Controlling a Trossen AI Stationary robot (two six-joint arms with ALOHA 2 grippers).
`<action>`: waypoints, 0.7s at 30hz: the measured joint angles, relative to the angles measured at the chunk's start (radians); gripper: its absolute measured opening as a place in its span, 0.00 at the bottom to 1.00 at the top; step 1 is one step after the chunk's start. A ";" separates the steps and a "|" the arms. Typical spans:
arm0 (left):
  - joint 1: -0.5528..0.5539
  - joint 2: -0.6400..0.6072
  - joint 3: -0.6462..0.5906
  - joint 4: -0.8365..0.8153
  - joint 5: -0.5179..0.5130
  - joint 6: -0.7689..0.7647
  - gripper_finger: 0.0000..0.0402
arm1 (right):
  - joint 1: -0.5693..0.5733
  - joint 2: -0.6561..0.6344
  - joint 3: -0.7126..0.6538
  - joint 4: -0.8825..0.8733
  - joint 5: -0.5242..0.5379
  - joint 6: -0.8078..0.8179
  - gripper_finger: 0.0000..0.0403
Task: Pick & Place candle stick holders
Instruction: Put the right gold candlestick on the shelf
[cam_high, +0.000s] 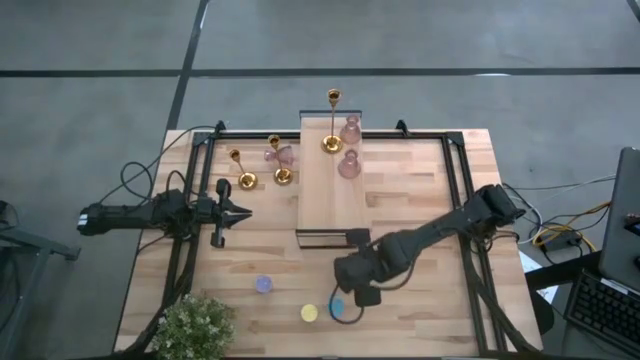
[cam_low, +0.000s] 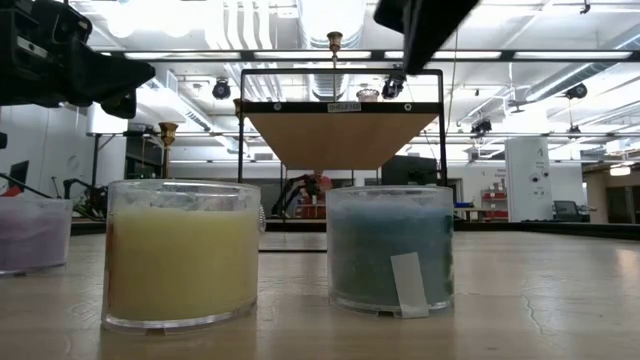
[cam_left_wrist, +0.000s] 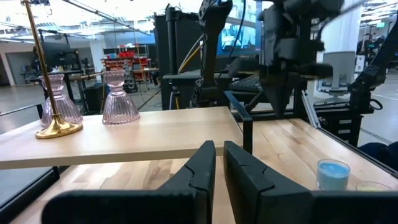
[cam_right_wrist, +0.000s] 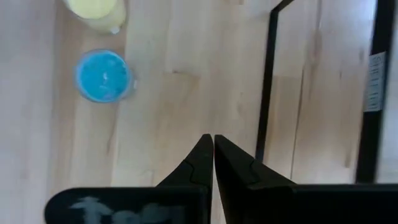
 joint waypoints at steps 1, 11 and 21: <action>0.000 0.000 0.000 0.000 0.000 0.000 0.09 | 0.013 -0.004 -0.020 0.013 0.021 0.005 0.02; 0.000 0.000 0.000 -0.001 0.000 0.000 0.09 | 0.140 -0.199 -0.335 0.392 0.146 0.041 0.02; 0.000 0.000 0.000 -0.005 0.000 0.000 0.09 | 0.162 -0.466 -0.730 0.864 0.201 0.005 0.02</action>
